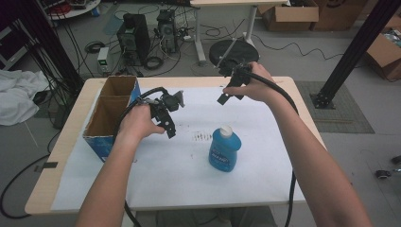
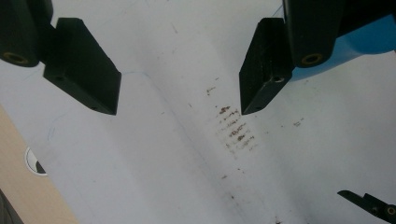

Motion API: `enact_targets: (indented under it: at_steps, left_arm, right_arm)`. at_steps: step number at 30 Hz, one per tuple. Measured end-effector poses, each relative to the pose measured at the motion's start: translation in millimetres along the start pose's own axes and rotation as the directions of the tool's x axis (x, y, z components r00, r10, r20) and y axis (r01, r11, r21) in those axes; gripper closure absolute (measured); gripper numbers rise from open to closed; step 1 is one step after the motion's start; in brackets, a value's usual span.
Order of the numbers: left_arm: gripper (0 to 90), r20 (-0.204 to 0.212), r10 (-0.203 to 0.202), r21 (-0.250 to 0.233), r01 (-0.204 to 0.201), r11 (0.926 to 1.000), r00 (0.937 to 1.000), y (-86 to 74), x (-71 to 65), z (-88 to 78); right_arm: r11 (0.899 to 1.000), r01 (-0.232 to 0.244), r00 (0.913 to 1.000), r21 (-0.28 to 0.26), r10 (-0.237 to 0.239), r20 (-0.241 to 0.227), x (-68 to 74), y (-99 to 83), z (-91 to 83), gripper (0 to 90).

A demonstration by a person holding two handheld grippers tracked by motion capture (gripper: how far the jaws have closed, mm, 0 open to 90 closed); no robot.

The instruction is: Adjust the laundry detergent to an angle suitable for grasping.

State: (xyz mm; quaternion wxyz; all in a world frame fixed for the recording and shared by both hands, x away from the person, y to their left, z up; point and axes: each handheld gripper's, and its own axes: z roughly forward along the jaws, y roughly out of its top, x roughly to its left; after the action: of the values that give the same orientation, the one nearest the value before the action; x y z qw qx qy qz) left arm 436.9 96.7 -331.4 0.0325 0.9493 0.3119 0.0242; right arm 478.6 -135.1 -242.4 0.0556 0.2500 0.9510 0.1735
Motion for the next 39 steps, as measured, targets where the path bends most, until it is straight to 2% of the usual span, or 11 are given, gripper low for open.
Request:
enact_targets:
  at_steps: [13,39]
  left_arm:
    - [15.5,-0.01,-0.004,-0.005,0.004,1.0,0.9999,-3.2,-2.6,-5.0]
    - [15.7,-0.03,0.008,0.013,-0.008,0.9999,0.9995,-3.6,-7.7,-5.3]
  right_arm:
    - [1.0,-0.007,0.9999,-0.024,0.007,-0.008,-0.2,-4.0,-6.9,29.2]
    - [1.0,0.001,1.0,-0.026,-0.002,-0.005,2.4,-5.3,-8.8,29.0]
